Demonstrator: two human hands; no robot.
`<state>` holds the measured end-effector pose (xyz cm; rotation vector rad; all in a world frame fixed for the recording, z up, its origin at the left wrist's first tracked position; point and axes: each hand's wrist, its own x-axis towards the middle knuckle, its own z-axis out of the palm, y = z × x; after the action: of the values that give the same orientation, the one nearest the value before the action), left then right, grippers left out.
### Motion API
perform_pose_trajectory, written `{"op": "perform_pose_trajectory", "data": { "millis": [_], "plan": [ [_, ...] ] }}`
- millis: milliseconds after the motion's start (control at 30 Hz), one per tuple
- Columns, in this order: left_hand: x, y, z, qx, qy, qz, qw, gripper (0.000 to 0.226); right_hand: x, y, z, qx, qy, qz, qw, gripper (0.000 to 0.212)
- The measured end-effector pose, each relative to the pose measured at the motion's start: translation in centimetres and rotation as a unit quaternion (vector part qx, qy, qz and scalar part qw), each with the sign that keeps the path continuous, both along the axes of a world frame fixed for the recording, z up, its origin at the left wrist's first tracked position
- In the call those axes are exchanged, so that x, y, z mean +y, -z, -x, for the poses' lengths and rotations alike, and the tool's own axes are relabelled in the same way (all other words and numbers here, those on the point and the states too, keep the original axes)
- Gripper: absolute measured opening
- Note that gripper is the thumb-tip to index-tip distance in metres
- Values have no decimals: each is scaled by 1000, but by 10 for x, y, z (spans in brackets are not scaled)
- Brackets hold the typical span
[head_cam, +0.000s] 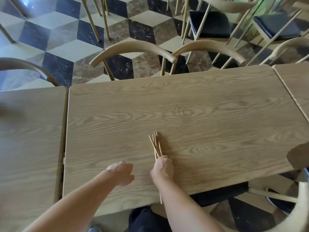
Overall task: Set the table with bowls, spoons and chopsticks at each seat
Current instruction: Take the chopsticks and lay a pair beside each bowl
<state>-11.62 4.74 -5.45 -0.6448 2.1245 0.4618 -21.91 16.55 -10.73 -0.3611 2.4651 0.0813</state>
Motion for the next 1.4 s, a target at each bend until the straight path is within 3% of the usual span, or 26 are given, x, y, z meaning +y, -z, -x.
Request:
{"op": "perform_pose_trajectory", "data": {
  "millis": [100,267,367,500,633,700,767,833,900,1000,1067,1100,1167,1233,1333,1400],
  "plan": [
    [1,1,-2,2,-18,-5,1000,35,2,-6,10,-34,-2,14,999,17],
    [2,0,-6,11,-81,-21,996,33,-5,-14,3,-51,8,39,998,27],
    [1,-7,-11,23,-98,-30,994,35,-14,-18,-8,-118,59,105,986,17],
    [-5,-23,-21,56,-121,-65,989,41,-37,-25,-31,-226,181,232,929,17],
    [-14,-35,-52,126,-165,-135,969,47,-69,-57,-60,-353,311,322,821,30],
    [-20,-47,-76,149,-167,-142,964,47,-82,-77,-79,-412,324,326,787,35],
    [-25,-59,-105,180,-194,-157,952,31,-91,-94,-105,-466,293,309,776,42],
    [-29,-61,-138,218,-274,-190,917,5,-99,-106,-135,-506,243,295,774,49],
    [-33,-59,-177,249,-388,-238,855,8,-106,-114,-168,-530,196,284,775,47],
    [-34,-68,-242,306,-520,-318,731,13,-118,-130,-224,-527,170,299,778,37],
    [-36,-78,-286,317,-597,-378,633,21,-125,-135,-259,-522,185,323,767,27],
    [-38,-80,-307,325,-611,-402,600,24,-129,-135,-275,-524,193,337,758,21],
    [-45,-80,-345,334,-625,-434,557,26,-137,-135,-308,-522,194,355,751,11],
    [-48,-78,-377,334,-639,-451,526,22,-142,-135,-336,-501,184,357,766,7],
    [-52,-74,-411,346,-654,-454,497,15,-151,-140,-369,-448,172,352,804,41],
    [-56,-73,-429,351,-658,-449,493,16,-160,-146,-381,-435,152,348,817,37]
  ]
}}
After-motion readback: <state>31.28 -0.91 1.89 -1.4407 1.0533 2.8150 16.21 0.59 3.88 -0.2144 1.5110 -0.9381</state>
